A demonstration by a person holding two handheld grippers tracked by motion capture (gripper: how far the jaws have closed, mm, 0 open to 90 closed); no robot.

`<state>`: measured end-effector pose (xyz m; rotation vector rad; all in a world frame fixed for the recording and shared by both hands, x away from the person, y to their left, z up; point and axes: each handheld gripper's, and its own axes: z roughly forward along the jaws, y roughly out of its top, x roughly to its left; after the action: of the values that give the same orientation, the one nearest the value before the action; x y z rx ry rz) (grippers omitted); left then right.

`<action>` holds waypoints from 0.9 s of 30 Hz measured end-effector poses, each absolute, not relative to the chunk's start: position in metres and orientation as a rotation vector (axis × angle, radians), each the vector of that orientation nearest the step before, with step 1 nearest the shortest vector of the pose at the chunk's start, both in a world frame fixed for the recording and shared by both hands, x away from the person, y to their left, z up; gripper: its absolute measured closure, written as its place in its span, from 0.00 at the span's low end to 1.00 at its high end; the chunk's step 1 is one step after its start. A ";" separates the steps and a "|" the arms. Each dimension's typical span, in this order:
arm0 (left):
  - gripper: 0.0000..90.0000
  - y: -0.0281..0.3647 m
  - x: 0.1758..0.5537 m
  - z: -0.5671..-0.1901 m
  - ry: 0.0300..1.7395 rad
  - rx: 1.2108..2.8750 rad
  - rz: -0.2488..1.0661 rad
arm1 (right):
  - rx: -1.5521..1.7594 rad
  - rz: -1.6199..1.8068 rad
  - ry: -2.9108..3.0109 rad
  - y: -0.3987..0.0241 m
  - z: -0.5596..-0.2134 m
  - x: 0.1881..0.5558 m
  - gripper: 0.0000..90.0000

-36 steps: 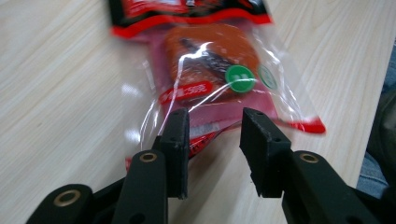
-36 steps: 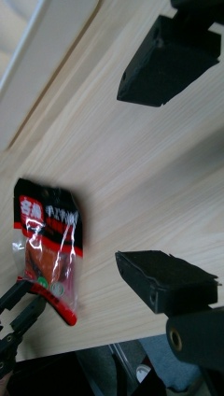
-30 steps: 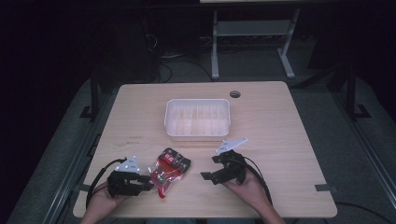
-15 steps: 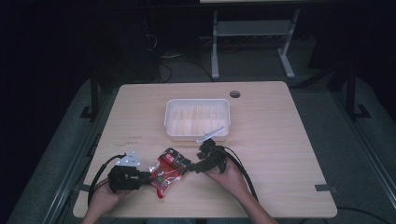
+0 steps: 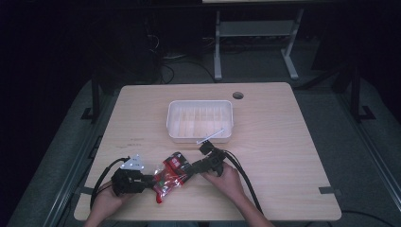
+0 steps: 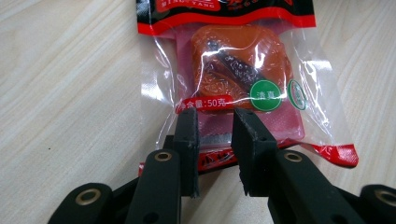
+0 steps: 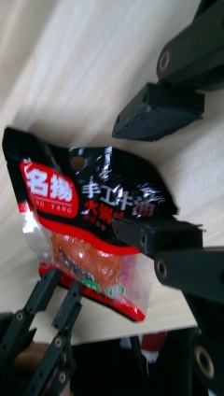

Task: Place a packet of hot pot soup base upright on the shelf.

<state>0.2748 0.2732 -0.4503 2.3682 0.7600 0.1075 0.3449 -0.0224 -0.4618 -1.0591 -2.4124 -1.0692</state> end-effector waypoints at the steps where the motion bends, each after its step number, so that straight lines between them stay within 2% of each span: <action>1: 0.79 0.273 0.275 -0.451 0.763 2.367 0.108 | -1.058 -1.066 -2.395 -0.022 -0.463 0.345 0.58; 6: 0.79 0.273 0.274 -0.452 0.769 2.360 0.108 | -1.066 -1.067 -2.319 -0.018 -0.467 0.344 0.61; 11: 0.78 0.273 0.274 -0.453 0.769 2.357 0.108 | -1.091 -1.092 -2.236 -0.017 -0.470 0.346 0.71; 18: 0.77 0.273 0.272 -0.450 0.753 2.359 0.146 | -1.095 -1.092 -2.221 -0.017 -0.468 0.348 0.98; 27: 0.68 0.280 0.268 -0.439 0.775 2.264 0.198 | -1.097 -1.126 -2.248 -0.022 -0.449 0.342 1.00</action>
<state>0.2681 0.2803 -0.4388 2.2641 0.7750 0.1981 0.3424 -0.0217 -0.4495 -1.0969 -2.2478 -1.1259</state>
